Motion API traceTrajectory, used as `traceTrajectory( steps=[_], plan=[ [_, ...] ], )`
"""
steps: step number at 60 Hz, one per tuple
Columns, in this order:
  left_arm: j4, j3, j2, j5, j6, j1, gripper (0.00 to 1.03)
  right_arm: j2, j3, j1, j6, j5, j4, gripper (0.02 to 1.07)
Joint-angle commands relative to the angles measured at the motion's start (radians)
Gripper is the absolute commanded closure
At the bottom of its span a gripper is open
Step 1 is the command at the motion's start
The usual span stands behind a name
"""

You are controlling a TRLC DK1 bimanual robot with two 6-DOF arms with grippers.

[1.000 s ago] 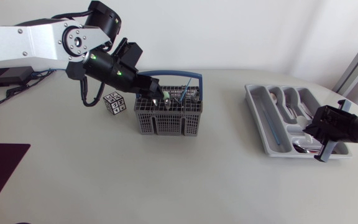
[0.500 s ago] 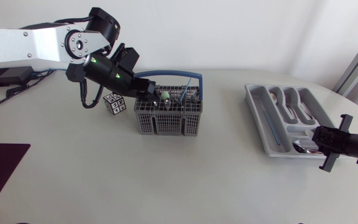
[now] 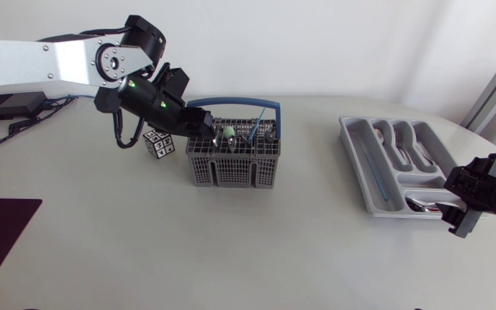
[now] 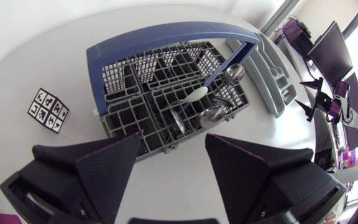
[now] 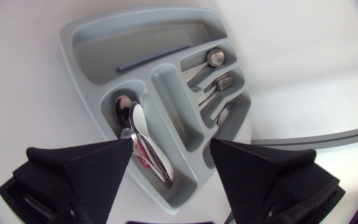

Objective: Transfer all utensils from the basket to the drawer tray.

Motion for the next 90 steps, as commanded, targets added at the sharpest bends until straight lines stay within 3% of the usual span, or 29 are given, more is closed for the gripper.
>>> traceTrajectory(
  steps=[1, 6, 16, 24, 48, 71, 90],
  plan=[
    [-0.008, 0.046, 0.028, -0.008, -0.044, -0.006, 0.42, -0.040, -0.009, 0.038, 0.044, -0.008, -0.034, 0.11],
    [-0.008, 0.064, 0.043, -0.011, -0.052, -0.015, 0.45, -0.072, -0.024, 0.074, 0.065, -0.003, -0.051, 0.11],
    [-0.008, 0.092, 0.080, -0.017, -0.073, -0.020, 0.62, -0.150, -0.021, 0.157, 0.122, 0.020, -0.126, 0.11],
    [-0.008, 0.101, 0.108, -0.017, -0.092, -0.021, 0.70, -0.196, -0.015, 0.246, 0.168, 0.067, -0.174, 0.11],
    [-0.025, 0.118, 0.138, -0.017, -0.130, -0.023, 0.79, -0.255, 0.007, 0.555, 0.311, 0.242, -0.234, 0.11],
    [-0.024, 0.144, 0.174, -0.017, -0.156, -0.036, 1.00, -0.248, 0.036, 0.756, 0.403, 0.343, -0.247, 0.11],
    [-0.028, 0.133, 0.161, 0.042, -0.162, -0.021, 1.00, -0.152, 0.114, 0.909, 0.500, 0.394, -0.246, 0.11]
  ],
)
